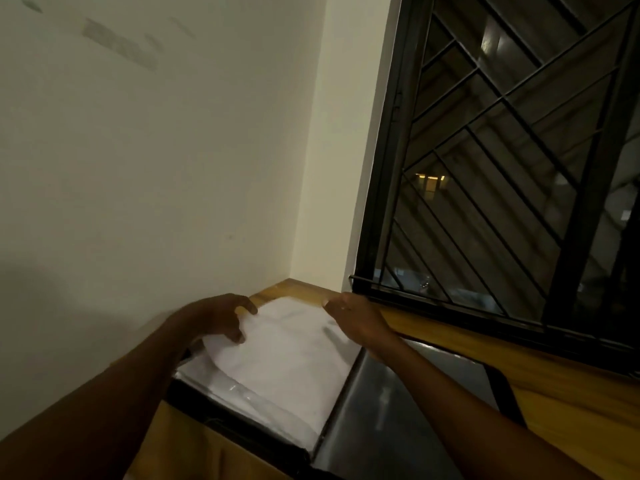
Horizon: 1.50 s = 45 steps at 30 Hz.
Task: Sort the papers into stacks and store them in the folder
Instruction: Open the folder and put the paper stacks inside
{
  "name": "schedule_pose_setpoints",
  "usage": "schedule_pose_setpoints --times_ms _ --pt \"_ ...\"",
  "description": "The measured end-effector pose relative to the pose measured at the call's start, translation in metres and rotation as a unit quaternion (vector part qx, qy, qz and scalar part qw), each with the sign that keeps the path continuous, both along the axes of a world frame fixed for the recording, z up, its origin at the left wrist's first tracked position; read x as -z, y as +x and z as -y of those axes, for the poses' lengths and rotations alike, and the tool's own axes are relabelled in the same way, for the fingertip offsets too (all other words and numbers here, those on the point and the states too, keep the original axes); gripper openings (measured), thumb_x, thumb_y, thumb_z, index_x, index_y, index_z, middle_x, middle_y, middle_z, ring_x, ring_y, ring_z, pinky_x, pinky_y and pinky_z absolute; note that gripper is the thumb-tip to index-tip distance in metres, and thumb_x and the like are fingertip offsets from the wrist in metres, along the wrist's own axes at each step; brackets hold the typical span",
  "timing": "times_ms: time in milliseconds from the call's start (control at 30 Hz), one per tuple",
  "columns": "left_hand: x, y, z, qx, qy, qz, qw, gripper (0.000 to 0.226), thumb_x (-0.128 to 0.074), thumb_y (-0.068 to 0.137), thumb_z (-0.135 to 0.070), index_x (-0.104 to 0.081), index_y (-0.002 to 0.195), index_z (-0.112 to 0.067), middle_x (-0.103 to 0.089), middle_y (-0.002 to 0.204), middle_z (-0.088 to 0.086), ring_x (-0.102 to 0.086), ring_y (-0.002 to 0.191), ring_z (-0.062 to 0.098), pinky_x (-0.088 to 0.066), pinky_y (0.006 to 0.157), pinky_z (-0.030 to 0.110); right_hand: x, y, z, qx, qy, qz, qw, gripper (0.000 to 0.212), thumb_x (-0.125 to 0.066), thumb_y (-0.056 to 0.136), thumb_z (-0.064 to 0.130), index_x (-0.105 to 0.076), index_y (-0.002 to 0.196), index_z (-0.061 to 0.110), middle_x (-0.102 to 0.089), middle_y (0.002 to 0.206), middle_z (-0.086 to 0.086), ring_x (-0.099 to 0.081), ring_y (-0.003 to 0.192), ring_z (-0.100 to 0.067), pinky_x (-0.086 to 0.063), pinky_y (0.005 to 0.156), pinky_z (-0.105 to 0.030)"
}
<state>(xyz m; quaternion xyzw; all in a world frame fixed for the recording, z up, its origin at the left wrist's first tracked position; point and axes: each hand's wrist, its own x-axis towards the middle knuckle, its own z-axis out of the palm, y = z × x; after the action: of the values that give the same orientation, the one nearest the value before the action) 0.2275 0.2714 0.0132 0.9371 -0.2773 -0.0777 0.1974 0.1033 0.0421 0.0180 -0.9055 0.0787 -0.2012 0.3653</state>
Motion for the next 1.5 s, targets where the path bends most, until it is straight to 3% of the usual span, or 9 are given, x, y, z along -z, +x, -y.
schedule_pose_setpoints --times_ms 100,300,467,667,933,1067,1200,1333,1500 --pt "0.005 -0.001 0.010 0.001 0.082 0.036 0.996 0.051 -0.073 0.081 -0.009 -0.061 0.126 -0.031 -0.054 0.127 0.004 -0.057 0.098 0.016 -0.042 0.070 0.014 0.013 0.007 -0.002 0.003 -0.063 -0.051 0.997 0.043 -0.051 0.091 0.054 -0.058 0.123 0.025 -0.054 0.133 0.004 -0.050 0.122 -0.015 -0.038 0.098 -0.026" --pt "0.012 -0.008 0.036 -0.027 0.110 0.106 0.988 0.053 -0.053 0.090 -0.009 -0.048 0.137 -0.032 -0.036 0.141 0.008 -0.043 0.127 0.028 -0.042 0.104 0.039 0.044 0.015 -0.011 -0.006 -0.157 -0.151 0.976 0.063 -0.033 0.096 0.059 -0.021 0.151 0.029 -0.011 0.160 -0.002 -0.010 0.147 -0.023 -0.012 0.118 -0.043" --pt "0.025 -0.014 0.056 0.037 0.040 0.096 0.994 0.104 -0.029 0.068 -0.094 -0.030 0.151 -0.031 -0.015 0.162 0.003 -0.022 0.146 0.027 -0.023 0.118 0.041 0.058 0.029 -0.016 0.020 -0.197 -0.146 0.969 0.062 -0.022 0.097 0.059 -0.013 0.152 0.032 0.000 0.161 0.000 0.005 0.148 -0.024 0.002 0.117 -0.052" --pt "0.068 0.005 0.069 -0.007 0.129 0.069 0.989 0.065 -0.011 0.095 -0.068 -0.004 0.154 -0.041 0.006 0.164 -0.005 0.006 0.151 0.019 0.001 0.117 0.060 0.076 0.042 -0.024 0.025 -0.286 -0.212 0.934 0.063 -0.011 0.096 0.059 -0.009 0.152 0.031 -0.001 0.161 -0.002 0.003 0.148 -0.023 0.008 0.116 -0.054" --pt "0.043 0.012 0.051 0.007 0.129 0.009 0.992 0.075 -0.020 0.095 -0.068 -0.012 0.156 -0.026 -0.005 0.164 0.007 -0.006 0.151 0.025 -0.006 0.120 0.040 0.063 0.041 -0.015 -0.011 -0.172 -0.214 0.962 0.062 -0.012 0.096 0.062 -0.014 0.151 0.035 -0.004 0.161 0.001 0.004 0.148 -0.022 0.010 0.116 -0.054" --pt "0.070 0.024 0.029 -0.062 0.118 0.024 0.991 0.121 0.008 0.038 -0.105 0.006 0.148 -0.055 0.007 0.164 -0.004 0.003 0.151 0.027 -0.002 0.119 0.056 0.082 0.030 -0.038 0.005 -0.266 -0.193 0.944 0.069 -0.005 0.088 0.073 -0.004 0.150 0.042 0.003 0.161 0.001 0.010 0.147 -0.025 0.017 0.111 -0.059" --pt "0.064 0.014 0.030 -0.096 0.105 0.030 0.989 0.093 -0.008 0.069 -0.093 0.004 0.151 -0.049 0.009 0.164 0.002 -0.003 0.150 0.034 -0.004 0.118 0.058 0.086 0.031 -0.039 -0.001 -0.278 -0.202 0.939 0.074 -0.006 0.085 0.076 -0.003 0.150 0.041 0.005 0.161 0.000 0.011 0.147 -0.024 0.016 0.112 -0.058" --pt "0.056 0.017 0.030 -0.093 0.080 0.026 0.992 0.123 -0.004 0.048 -0.103 -0.008 0.154 -0.041 -0.007 0.162 0.016 -0.015 0.147 0.039 -0.018 0.118 0.056 0.075 0.025 -0.025 -0.008 -0.178 -0.180 0.968 0.072 -0.017 0.088 0.075 -0.010 0.150 0.038 -0.001 0.161 0.000 0.007 0.148 -0.022 0.009 0.117 -0.051" --pt "0.042 -0.005 0.050 -0.118 0.002 0.007 0.993 0.105 -0.020 0.067 -0.096 -0.017 0.154 -0.036 -0.014 0.160 0.016 -0.020 0.146 0.039 -0.018 0.118 0.051 0.074 -0.003 0.015 0.032 -0.138 -0.218 0.966 0.074 -0.020 0.088 0.073 -0.012 0.151 0.034 0.006 0.161 -0.004 0.011 0.147 -0.027 0.005 0.117 -0.051"
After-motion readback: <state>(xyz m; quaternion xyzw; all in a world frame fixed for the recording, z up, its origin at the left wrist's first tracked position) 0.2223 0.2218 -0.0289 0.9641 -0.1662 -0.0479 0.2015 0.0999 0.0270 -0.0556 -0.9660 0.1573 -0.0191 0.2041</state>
